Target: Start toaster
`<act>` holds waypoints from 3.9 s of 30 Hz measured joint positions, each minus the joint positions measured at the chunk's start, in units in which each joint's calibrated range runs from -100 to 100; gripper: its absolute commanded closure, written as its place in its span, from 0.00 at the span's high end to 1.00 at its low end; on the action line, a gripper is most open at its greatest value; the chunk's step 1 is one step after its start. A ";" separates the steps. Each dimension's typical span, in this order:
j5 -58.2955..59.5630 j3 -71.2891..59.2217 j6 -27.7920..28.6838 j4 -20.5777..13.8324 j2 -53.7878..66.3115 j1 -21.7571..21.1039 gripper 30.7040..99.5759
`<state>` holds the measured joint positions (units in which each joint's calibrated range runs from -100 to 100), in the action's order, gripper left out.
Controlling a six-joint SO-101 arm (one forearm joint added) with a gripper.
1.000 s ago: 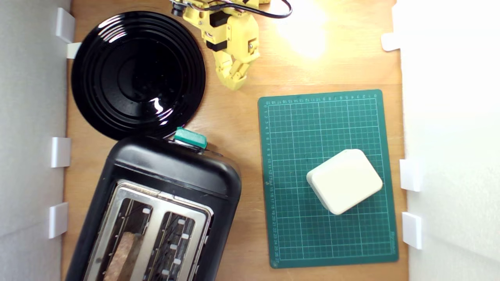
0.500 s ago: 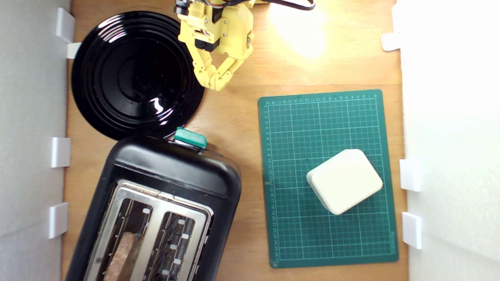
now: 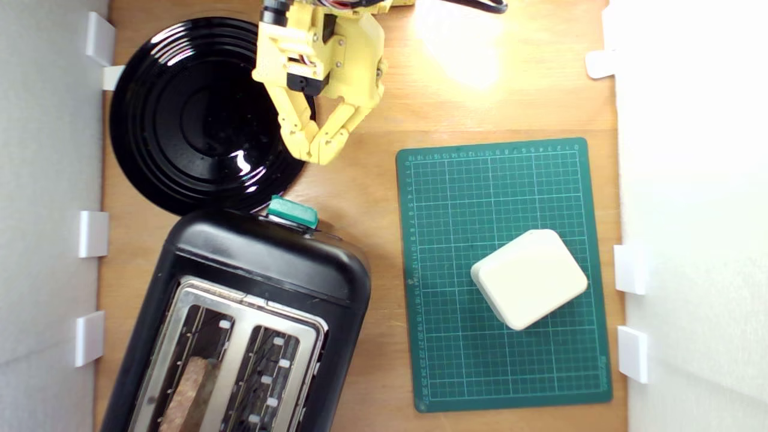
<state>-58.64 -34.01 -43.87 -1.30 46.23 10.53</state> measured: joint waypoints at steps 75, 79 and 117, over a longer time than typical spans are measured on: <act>8.68 13.81 0.00 -8.86 -30.93 -0.45 0.01; 12.09 9.18 0.00 -9.63 -30.68 -0.45 0.01; 27.40 -13.53 2.69 -10.21 -34.76 0.54 0.01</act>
<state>-31.23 -47.54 -41.18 -11.51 11.46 11.07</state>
